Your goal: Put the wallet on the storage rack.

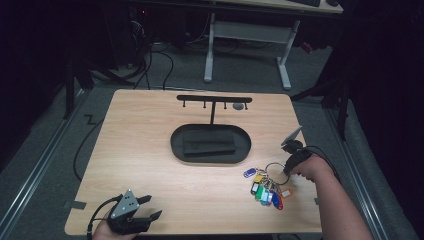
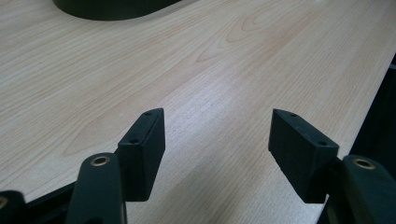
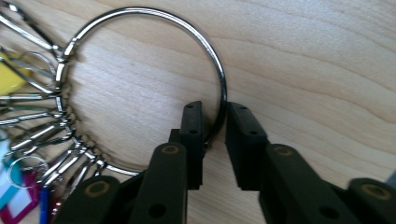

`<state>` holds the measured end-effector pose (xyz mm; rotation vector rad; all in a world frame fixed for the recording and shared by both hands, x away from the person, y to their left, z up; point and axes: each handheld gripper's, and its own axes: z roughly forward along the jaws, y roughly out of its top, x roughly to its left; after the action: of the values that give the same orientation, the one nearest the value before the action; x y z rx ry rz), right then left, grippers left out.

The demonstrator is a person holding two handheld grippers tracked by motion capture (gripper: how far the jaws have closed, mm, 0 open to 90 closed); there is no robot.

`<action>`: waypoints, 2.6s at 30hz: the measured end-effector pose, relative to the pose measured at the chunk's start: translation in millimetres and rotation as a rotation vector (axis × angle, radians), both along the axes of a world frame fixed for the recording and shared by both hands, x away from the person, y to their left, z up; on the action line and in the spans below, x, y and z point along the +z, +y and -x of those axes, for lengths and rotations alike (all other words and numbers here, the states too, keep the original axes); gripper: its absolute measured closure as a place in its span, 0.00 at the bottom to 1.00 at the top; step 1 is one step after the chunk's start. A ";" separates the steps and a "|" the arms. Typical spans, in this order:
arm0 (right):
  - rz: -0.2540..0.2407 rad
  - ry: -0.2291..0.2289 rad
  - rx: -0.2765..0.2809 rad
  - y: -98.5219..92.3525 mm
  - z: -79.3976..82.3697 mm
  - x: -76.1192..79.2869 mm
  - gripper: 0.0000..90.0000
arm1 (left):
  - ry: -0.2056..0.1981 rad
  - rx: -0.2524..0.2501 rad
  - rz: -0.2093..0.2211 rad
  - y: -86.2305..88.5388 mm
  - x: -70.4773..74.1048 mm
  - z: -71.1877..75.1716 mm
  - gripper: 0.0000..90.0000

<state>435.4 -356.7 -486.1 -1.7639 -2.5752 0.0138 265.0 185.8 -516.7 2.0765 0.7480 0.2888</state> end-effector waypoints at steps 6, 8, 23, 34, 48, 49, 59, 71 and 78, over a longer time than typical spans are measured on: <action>0.023 0.020 -0.007 3.3 -4.3 -0.5 0.95 | 0.002 0.004 0.001 1.7 -0.5 -0.4 0.41; 0.023 0.020 -0.006 3.5 -4.6 -0.6 0.95 | 0.000 0.005 0.003 1.8 -0.5 -0.2 0.41; 0.083 -0.107 0.126 21.3 8.2 26.2 0.97 | 0.000 0.003 -0.010 -0.9 -1.2 0.8 0.41; 0.064 -0.153 0.207 38.7 24.2 65.0 0.97 | -0.005 -0.008 -0.021 -1.8 -1.4 1.1 0.41; 0.043 -0.179 0.263 58.9 40.1 95.5 0.97 | -0.010 -0.022 -0.039 -3.5 -1.7 2.1 0.41; 0.043 -0.179 0.263 58.9 40.1 95.5 0.97 | -0.010 -0.022 -0.039 -3.5 -1.7 2.1 0.41; 0.002 -0.173 0.278 69.8 49.4 121.4 0.97 | -0.012 -0.022 -0.042 -4.3 -2.7 1.9 0.41; -0.006 -0.190 0.278 70.7 48.0 146.2 0.98 | -0.011 -0.027 -0.048 -4.0 -3.3 1.3 0.41; 0.003 -0.194 0.262 72.6 47.2 164.2 0.98 | -0.011 -0.025 -0.046 -3.5 -3.6 0.9 0.41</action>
<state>388.2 -284.1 -321.9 -1.4823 -2.9258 -0.1574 264.1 182.3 -520.3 2.1243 0.7145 0.3065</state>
